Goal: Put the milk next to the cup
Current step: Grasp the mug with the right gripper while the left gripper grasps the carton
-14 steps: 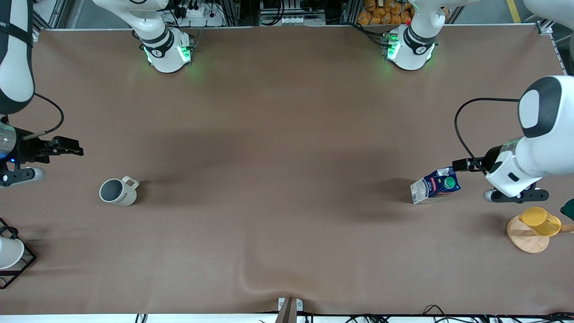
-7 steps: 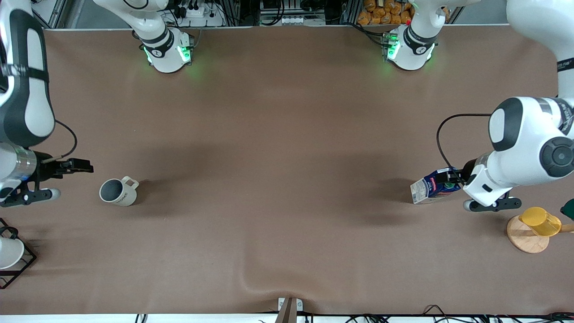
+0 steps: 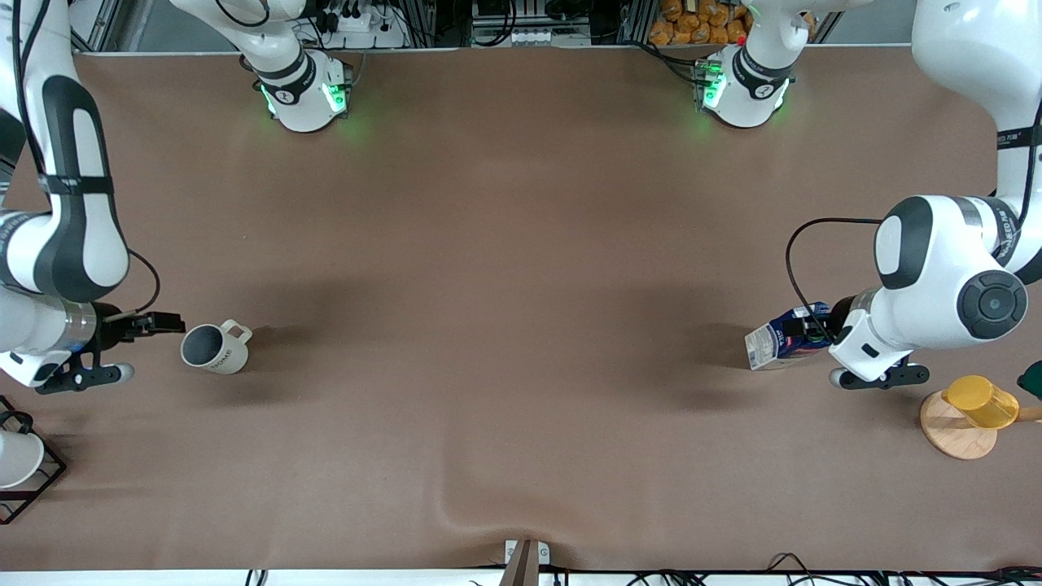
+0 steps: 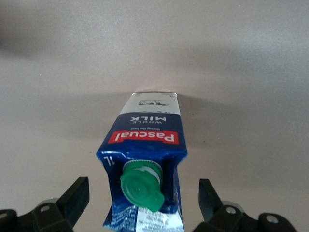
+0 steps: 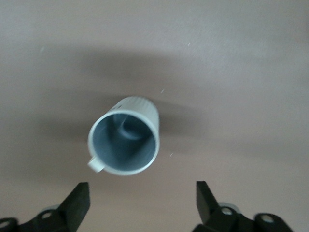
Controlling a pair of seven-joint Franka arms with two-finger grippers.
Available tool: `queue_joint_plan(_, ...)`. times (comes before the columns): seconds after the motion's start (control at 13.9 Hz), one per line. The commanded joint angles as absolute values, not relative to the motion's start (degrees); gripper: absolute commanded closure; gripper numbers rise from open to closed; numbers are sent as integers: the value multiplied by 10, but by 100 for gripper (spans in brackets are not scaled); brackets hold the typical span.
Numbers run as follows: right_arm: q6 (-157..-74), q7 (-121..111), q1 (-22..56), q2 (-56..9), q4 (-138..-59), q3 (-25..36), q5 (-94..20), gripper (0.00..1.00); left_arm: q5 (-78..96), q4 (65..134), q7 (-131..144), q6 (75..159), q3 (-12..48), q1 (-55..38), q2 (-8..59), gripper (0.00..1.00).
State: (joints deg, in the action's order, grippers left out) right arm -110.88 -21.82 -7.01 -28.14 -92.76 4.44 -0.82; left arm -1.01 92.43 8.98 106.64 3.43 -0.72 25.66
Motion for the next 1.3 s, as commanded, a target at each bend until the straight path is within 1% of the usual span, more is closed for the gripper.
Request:
queue_joint_plan(0.0,-1145,-242,-85,-289,-947,38,-14,25,-17,929,87,1080,35,-7,258,1)
queue_joint_plan(0.07,-1149,-241,-85,-294,-947,38,-15,28,-17,929,87,1080,35,-6,258,12)
queue_joint_plan(0.14,-1154,-236,-83,-299,-947,37,-16,30,-17,929,87,1080,35,-6,260,20)
queue_joint_plan(0.29,-1156,-236,-82,-302,-947,37,-26,34,-17,927,87,1080,35,-5,264,29)
queue_joint_plan(0.43,-1156,-236,-84,-316,-947,37,-39,34,-17,925,87,1080,35,-4,263,37)
queue_joint_plan(0.51,-1158,-236,-84,-322,-949,37,-40,37,-17,925,87,1080,35,-4,263,40)
queue_joint_plan(0.58,-1169,-236,-84,-328,-951,37,-40,47,-17,924,87,1080,35,-6,263,40)
queue_joint_plan(0.65,-1178,-236,-84,-331,-954,37,-40,53,-17,924,87,1080,35,-6,263,42)
queue_joint_plan(0.72,-1181,-236,-83,-332,-958,37,-40,63,-17,923,87,1080,35,-6,262,47)
queue_joint_plan(0.79,-1182,-236,-83,-332,-959,37,-40,77,-17,922,87,1080,35,-7,262,49)
queue_joint_plan(0.87,-1181,-236,-83,-331,-958,37,-40,94,-17,922,88,1080,35,-7,262,51)
queue_joint_plan(0.94,-1180,-236,-81,-331,-958,37,-40,100,-17,922,88,1080,35,-8,262,56)
queue_joint_plan(1.01,-1178,-230,-78,-330,-957,37,-40,100,-17,922,88,1080,35,-8,261,60)
queue_joint_plan(1.08,-1175,-221,-78,-328,-955,36,-40,100,-17,922,88,1080,34,-8,260,62)
queue_joint_plan(1.23,-1158,-200,-76,-325,-951,33,-40,100,-17,922,88,1080,35,-7,256,63)
